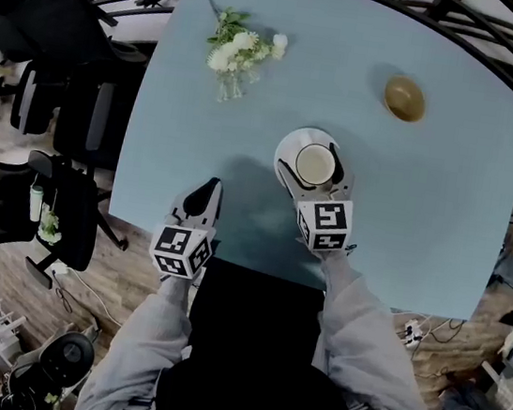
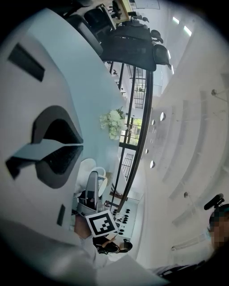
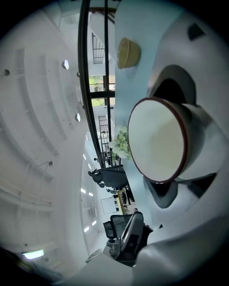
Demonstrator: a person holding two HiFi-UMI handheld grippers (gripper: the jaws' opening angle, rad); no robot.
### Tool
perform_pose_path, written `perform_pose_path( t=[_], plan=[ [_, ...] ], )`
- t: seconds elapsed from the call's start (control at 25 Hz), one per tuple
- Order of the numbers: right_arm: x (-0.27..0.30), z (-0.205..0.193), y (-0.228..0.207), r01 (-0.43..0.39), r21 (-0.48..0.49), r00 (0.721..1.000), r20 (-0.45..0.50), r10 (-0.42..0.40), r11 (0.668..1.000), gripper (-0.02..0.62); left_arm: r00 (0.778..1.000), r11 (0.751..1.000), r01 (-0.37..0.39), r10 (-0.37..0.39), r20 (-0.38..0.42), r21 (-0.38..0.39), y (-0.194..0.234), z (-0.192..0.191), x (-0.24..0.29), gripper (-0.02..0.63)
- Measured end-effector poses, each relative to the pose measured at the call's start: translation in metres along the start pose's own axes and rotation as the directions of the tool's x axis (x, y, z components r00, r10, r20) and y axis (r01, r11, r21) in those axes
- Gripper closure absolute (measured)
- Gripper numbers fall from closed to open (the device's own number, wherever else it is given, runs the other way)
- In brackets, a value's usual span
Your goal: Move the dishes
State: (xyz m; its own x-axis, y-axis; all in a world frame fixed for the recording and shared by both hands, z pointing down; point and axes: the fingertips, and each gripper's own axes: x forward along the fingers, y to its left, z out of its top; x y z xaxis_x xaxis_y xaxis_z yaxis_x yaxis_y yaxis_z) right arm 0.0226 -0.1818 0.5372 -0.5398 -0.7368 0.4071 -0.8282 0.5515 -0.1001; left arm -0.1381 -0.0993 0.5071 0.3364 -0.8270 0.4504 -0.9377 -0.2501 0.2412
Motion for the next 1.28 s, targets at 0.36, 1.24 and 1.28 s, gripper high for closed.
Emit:
perform_pose_path(
  t=[0.36, 1.24, 1.28],
  plan=[
    [-0.05, 0.007, -0.019, 0.007, 0.031, 0.999, 0.036, -0.008, 1.0, 0.079, 0.997, 0.997, 0.068, -0.069, 0.037, 0.035, -0.025, 0.013, 0.022, 0.578],
    [-0.181, -0.025, -0.139, 0.176, 0.273, 0.975, 0.083, -0.206, 0.946, 0.127, 0.961, 0.965, 0.218, -0.238, 0.138, 0.147, -0.154, 0.058, 0.05, 0.578],
    [-0.177, -0.021, -0.144, 0.174, 0.272, 0.975, 0.087, -0.205, 0.946, 0.129, 0.962, 0.966, 0.21, -0.232, 0.144, 0.152, -0.153, 0.062, 0.052, 0.578]
  ],
)
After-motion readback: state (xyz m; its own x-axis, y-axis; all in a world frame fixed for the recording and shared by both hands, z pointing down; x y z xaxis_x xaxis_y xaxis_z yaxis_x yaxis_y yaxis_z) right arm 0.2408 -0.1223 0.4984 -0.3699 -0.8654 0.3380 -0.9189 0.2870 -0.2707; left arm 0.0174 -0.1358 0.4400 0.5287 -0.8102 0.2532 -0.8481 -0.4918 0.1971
